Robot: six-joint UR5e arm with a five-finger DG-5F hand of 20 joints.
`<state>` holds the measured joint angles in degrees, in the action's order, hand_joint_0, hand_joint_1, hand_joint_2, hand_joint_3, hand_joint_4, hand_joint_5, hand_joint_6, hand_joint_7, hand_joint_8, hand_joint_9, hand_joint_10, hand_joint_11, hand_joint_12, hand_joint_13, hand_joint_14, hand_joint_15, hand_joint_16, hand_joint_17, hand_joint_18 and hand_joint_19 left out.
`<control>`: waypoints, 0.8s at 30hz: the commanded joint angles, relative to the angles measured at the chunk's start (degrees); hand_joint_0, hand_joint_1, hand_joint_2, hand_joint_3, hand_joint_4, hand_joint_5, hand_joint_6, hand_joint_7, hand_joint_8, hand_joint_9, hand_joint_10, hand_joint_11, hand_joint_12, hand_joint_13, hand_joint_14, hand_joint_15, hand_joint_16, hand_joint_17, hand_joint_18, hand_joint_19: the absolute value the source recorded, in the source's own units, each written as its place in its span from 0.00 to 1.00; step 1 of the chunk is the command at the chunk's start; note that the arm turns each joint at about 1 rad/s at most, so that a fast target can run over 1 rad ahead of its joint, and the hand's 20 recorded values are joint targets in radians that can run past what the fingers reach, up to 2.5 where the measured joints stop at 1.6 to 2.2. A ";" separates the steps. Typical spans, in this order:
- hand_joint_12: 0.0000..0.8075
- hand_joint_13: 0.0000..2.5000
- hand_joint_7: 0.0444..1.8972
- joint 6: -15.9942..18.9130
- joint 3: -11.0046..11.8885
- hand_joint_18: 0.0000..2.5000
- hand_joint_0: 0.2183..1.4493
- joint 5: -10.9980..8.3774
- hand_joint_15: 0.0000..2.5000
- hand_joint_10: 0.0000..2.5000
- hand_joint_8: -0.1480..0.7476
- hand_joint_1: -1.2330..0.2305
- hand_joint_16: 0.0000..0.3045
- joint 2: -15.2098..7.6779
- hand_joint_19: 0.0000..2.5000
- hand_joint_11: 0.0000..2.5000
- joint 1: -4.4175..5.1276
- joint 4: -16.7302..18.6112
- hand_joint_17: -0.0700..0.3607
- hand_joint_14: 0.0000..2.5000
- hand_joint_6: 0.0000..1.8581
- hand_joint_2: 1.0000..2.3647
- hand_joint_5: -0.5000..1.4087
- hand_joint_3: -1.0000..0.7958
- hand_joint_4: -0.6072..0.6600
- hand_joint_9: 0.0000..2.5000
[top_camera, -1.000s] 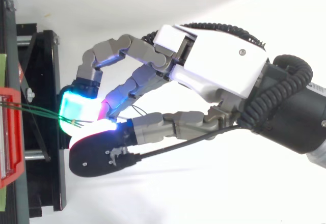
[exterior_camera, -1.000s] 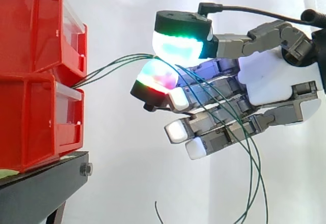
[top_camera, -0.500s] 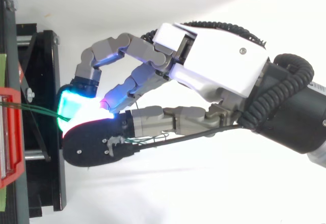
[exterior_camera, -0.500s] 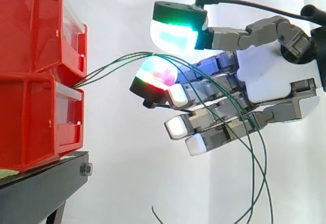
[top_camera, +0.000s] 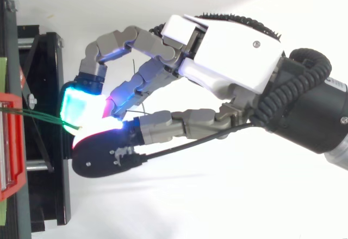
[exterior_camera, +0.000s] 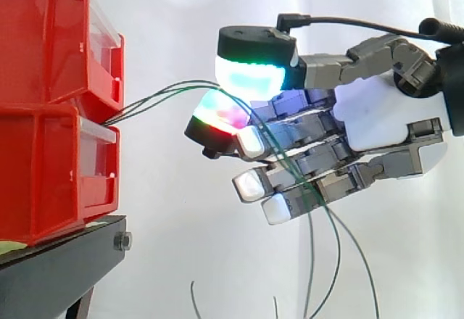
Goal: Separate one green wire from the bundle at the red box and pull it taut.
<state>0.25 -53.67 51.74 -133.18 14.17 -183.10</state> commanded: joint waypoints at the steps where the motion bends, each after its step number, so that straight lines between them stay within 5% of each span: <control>1: 0.40 0.36 0.48 -0.07 -0.12 0.29 0.39 0.03 0.25 0.01 0.41 0.22 0.15 0.02 0.22 0.28 -0.02 0.12 0.41 0.01 0.48 0.00 0.17 0.28 0.47 0.41; 24: 0.41 0.37 0.50 -2.18 -0.20 0.30 0.31 -0.32 0.25 0.01 0.42 0.34 0.15 0.02 0.23 0.28 0.16 1.87 0.41 0.01 0.47 0.00 0.18 0.28 0.52 0.43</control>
<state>-1.24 -53.82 51.48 -133.16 14.26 -181.98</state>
